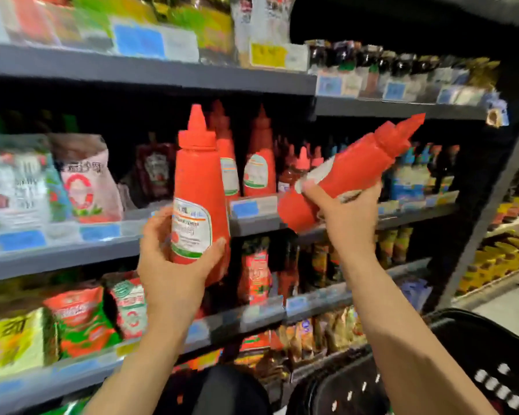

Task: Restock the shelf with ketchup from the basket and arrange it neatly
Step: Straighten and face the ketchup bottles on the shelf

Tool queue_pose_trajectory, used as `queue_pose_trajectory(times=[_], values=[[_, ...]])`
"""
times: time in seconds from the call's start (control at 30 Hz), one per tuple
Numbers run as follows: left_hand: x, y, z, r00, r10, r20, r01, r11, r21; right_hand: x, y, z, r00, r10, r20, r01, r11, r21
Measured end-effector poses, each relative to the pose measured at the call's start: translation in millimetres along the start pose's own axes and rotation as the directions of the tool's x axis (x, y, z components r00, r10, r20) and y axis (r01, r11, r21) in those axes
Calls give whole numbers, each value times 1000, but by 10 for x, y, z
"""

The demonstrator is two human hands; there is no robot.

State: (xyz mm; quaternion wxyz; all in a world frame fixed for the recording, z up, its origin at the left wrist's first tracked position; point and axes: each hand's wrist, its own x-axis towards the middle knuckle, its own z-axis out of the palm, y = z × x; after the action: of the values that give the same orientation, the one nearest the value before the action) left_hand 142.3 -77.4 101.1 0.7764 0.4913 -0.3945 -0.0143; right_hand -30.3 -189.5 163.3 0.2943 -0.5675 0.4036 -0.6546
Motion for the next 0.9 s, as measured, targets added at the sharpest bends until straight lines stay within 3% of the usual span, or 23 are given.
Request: queue_pose_trajectory(times=[0.13,0.27,0.53,0.9], values=[[401,1,-173,990,93,-106,-86,994,72,231,-132,508,997,-7,-80,10,999,47],[541,-106,-249,984,134,-114,-117,983,143,416,-108,822,995,-22,-98,23,1000,2],[557,-262,-127,985,117,-124,-99,985,138,530,88,1039,996,-70,-50,55,964,-261],[570,-300,-59,989,89,-116,-73,988,136,623,362,1290,983,-62,170,149,808,-570]])
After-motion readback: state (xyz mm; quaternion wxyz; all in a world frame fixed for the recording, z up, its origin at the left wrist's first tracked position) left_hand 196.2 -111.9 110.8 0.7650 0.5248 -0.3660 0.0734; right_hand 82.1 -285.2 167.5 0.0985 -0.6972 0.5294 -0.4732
